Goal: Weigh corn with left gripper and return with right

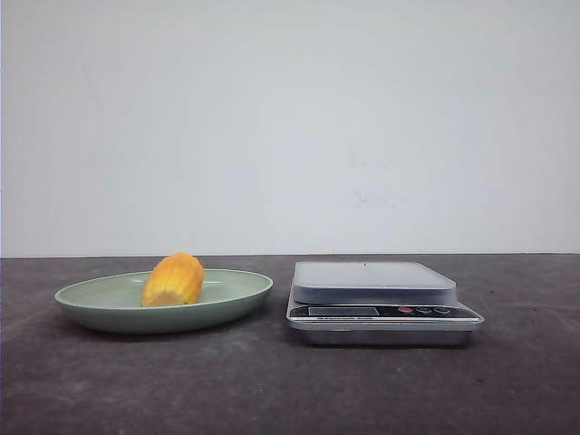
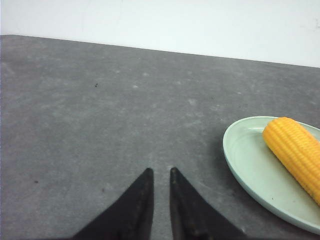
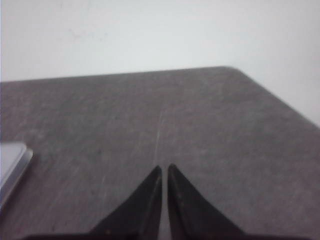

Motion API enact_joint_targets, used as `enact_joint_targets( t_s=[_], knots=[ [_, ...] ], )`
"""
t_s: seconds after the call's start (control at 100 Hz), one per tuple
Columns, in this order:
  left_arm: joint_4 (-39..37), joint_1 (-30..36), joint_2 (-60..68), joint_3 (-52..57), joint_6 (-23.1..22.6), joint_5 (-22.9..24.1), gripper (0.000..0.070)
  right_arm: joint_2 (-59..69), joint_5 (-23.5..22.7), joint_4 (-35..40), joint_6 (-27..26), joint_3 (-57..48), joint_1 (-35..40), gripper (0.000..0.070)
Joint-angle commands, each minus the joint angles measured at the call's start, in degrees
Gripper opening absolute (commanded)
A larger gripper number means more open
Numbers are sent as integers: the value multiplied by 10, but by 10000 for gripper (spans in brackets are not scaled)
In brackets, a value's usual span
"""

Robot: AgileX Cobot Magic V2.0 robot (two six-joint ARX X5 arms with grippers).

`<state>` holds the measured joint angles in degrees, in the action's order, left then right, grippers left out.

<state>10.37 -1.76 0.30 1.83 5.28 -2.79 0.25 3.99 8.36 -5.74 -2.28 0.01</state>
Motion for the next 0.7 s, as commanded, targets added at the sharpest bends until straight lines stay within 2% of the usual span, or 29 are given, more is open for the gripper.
enact_joint_targets(
  t_s=[0.0,0.16,0.69],
  knots=[
    [3,-2,-1,-8,-7,0,15,0,-16,-13,2,8,4,16],
    [4,-2,-1,-8,-7,0,15,0,-30,21,18,17,14,16],
    [4,-2,-1,-8,-7,0,15,0,-29,5,23,17,19,16]
  ],
)
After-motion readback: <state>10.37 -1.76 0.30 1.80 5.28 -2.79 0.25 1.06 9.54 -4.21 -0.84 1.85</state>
